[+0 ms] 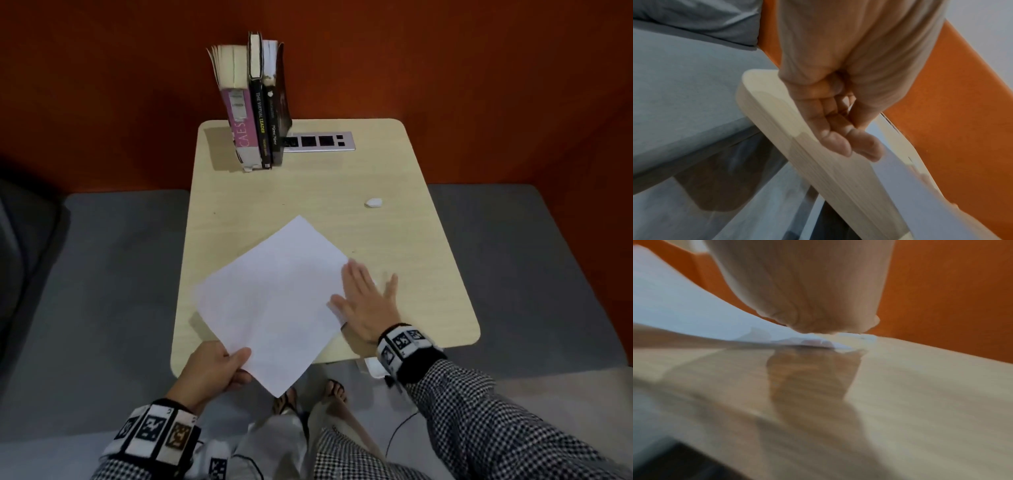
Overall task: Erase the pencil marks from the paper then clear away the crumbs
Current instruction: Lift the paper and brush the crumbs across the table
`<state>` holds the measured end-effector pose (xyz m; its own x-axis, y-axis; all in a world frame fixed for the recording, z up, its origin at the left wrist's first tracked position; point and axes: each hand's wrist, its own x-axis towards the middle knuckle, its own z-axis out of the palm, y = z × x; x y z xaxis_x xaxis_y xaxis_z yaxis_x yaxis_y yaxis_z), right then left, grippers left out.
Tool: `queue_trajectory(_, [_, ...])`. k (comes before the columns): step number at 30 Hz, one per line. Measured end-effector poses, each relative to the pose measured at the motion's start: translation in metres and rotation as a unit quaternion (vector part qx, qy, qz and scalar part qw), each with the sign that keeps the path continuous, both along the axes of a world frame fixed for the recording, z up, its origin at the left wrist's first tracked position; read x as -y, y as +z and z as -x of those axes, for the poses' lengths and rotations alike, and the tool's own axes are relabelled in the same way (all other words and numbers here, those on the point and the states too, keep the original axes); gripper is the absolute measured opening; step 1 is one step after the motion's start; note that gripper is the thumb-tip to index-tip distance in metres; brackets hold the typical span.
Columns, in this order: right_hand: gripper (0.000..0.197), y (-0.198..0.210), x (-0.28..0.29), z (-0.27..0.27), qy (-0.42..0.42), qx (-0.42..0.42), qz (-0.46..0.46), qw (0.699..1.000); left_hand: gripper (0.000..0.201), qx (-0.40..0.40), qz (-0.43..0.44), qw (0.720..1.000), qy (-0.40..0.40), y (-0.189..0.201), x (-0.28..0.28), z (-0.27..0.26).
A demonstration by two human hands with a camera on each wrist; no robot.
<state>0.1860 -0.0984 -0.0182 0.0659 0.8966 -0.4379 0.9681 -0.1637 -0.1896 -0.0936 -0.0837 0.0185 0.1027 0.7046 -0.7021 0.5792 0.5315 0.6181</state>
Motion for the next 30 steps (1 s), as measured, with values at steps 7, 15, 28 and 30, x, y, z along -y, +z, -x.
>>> queue_trajectory(7, [0.064,-0.017,-0.008,0.069,0.096,-0.050,0.007,0.994,0.043,0.014,0.033,0.999,-0.002,0.002,0.002,0.008])
queue_trajectory(15, [0.093,0.008,-0.029,0.073,0.129,-0.069,0.012,0.989,0.027,0.013,0.064,0.997,-0.033,0.005,0.003,0.021])
queue_trajectory(28, [0.066,-0.002,-0.048,0.064,0.069,-0.041,0.021,0.997,0.046,0.002,0.079,0.995,-0.057,0.009,0.000,0.031])
queue_trajectory(30, [0.069,-0.002,-0.062,0.042,-0.059,-0.001,0.034,0.998,0.047,0.002,0.097,0.994,-0.056,0.010,0.002,0.036])
